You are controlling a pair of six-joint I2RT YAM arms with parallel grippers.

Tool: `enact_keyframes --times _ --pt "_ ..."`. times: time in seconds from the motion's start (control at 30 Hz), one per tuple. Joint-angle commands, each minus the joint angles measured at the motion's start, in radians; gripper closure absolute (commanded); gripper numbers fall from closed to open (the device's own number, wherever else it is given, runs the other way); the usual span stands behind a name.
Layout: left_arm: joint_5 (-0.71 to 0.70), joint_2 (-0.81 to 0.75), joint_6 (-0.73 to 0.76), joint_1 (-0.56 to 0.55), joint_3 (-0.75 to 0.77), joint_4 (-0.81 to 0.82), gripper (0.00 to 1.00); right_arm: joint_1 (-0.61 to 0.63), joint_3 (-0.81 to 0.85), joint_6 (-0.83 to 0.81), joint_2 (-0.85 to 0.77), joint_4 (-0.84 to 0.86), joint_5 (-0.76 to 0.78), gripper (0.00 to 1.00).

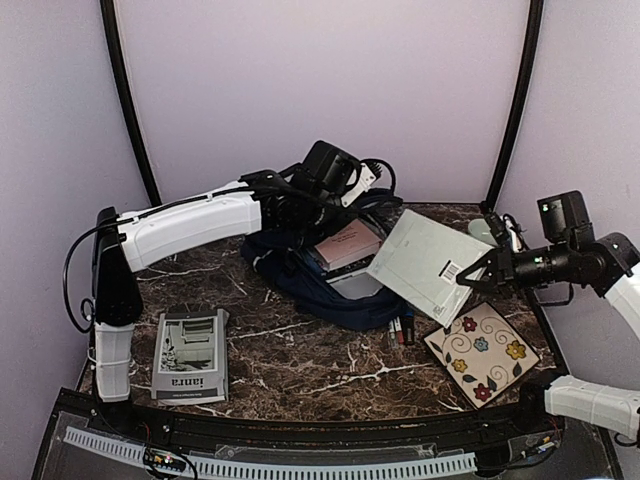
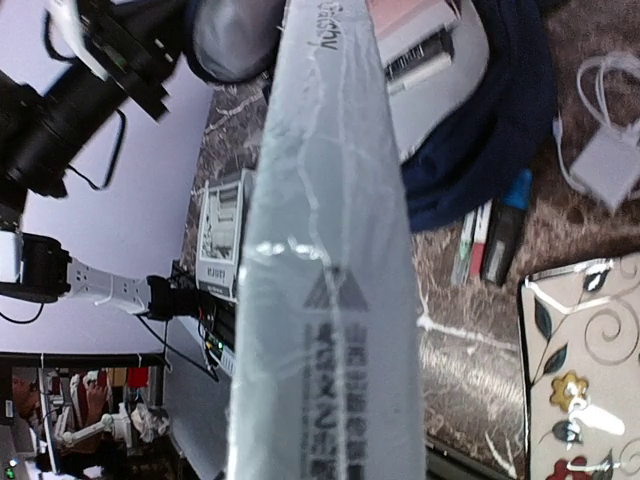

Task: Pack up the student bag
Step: Pick up the largest pocket of the bag from the student bag, then place the book in the largest pocket of the bag.

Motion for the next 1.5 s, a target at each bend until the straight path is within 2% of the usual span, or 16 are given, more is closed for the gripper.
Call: enact_keyframes --times 0.0,0.1,0.17,0.23,0.33,0.37,0.47,0.57,0.7,1.13,1.47 --pt "-0.089 -0.035 0.028 0.04 0.074 0.157 1.0 0.004 -0.008 0.029 -0.063 -0.01 -0.101 1.0" --pt "-0.057 -0.036 -0.005 0.05 0.075 0.137 1.0 0.005 -0.025 0.05 -0.085 0.001 -0.071 1.0" --pt "0.01 -0.048 -0.048 0.05 0.077 0.122 1.0 0.005 -0.115 0.132 -0.102 0.145 -0.1 1.0" --pt "0.067 -0.06 -0.075 0.047 0.078 0.119 1.0 0.005 -0.249 0.298 -0.112 0.447 -0.153 1.0" --pt "0.099 -0.066 -0.083 0.039 0.082 0.117 1.0 0.005 -0.419 0.567 -0.058 1.002 -0.122 1.0" --pt "0.104 -0.067 -0.085 0.036 0.085 0.113 1.0 0.006 -0.423 0.58 -0.014 1.085 -0.09 1.0" --pt "0.123 -0.068 -0.101 0.036 0.096 0.096 1.0 0.017 -0.363 0.543 0.148 1.194 -0.059 1.0" --pt "0.135 -0.072 -0.109 0.036 0.098 0.094 1.0 0.045 -0.331 0.543 0.304 1.432 -0.059 1.0" --pt "0.136 -0.074 -0.102 0.036 0.101 0.097 1.0 0.089 -0.241 0.543 0.491 1.595 -0.059 1.0" --pt "0.146 -0.072 -0.074 0.039 0.103 0.107 1.0 0.152 -0.146 0.543 0.591 1.633 -0.059 1.0" --pt "0.14 -0.078 -0.073 0.05 0.11 0.093 1.0 0.153 -0.299 0.543 0.328 1.378 -0.059 1.0"
